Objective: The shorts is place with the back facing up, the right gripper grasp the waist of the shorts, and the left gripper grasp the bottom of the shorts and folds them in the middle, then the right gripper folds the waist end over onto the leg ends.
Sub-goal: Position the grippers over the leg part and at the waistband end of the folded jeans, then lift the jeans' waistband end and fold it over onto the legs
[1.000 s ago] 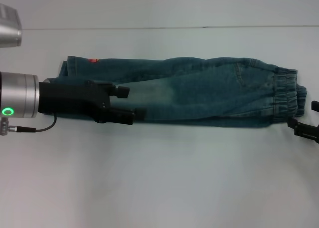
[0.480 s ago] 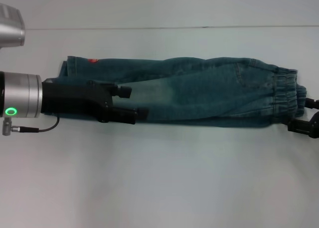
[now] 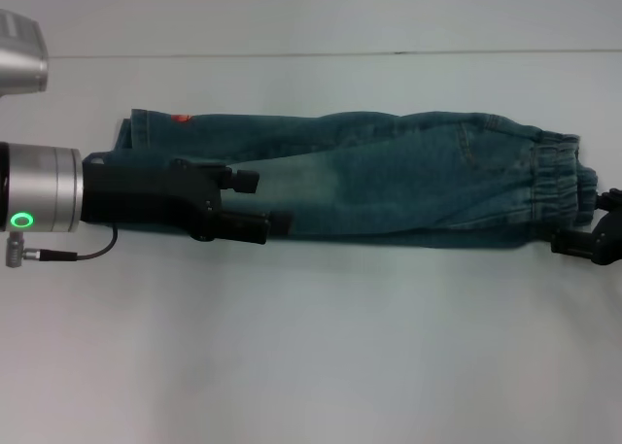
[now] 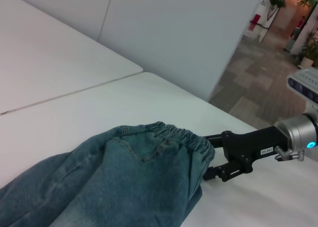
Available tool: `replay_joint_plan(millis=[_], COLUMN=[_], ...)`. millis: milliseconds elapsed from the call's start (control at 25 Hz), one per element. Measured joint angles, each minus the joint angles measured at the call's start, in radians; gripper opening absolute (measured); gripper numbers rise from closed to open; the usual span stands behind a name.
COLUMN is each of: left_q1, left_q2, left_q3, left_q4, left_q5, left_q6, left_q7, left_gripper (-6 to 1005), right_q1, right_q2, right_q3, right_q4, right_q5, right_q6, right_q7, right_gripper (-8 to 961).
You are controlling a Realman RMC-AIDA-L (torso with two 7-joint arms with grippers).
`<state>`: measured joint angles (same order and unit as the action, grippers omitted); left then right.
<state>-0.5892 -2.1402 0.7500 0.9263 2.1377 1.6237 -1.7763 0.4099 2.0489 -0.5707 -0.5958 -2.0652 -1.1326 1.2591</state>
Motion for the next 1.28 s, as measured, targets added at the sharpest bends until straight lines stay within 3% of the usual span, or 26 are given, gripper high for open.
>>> replay_joint_plan(millis=[80,280,720,920,1040,1240,1280], left_q1=[0.0,-0.004,-0.006,-0.006,-0.006,-0.016,-0.02], left_q2=[0.0,-0.005,-0.02,-0.023,-0.024,-0.027,-0.028], left_q3=[0.0,0.0,0.004,0.009,0.01,0.011,0.011], left_q4=[0.0,0.0,-0.006,-0.025,-0.066,-0.198,-0.235], left_q5=[-0.001,0.0,-0.002,-0.021,-0.063,-0.192,-0.223], left_q6=[0.001,0.001,-0.006,-0.011,-0.037,-0.157,-0.189], left_q7=[0.002,0.007,0.011,0.025,0.056,0.181,0.212], left_gripper=[904,903,883,871,863,851,777], right_q1=[0.005,0.006,0.0,-0.005,-0.012,-0.034,-0.04], right_q2=[0.001,0.003,0.004,0.0,0.0,0.012,0.018], right_q3=[-0.002,-0.012,-0.009,-0.002,0.0,0.003,0.002], right_q4=[0.001,-0.001,-0.012,-0.013,-0.025,-0.105,-0.129], right_q5=[-0.01,-0.016,-0.015,-0.013,-0.012,-0.009,-0.009], right_q6=[0.003,-0.009,-0.03,-0.039,-0.057,-0.132,-0.146], right_q7=[-0.009,-0.042,-0.083,-0.104,-0.117,-0.108,-0.102], right_gripper=[897,735,483,284,168,129,121])
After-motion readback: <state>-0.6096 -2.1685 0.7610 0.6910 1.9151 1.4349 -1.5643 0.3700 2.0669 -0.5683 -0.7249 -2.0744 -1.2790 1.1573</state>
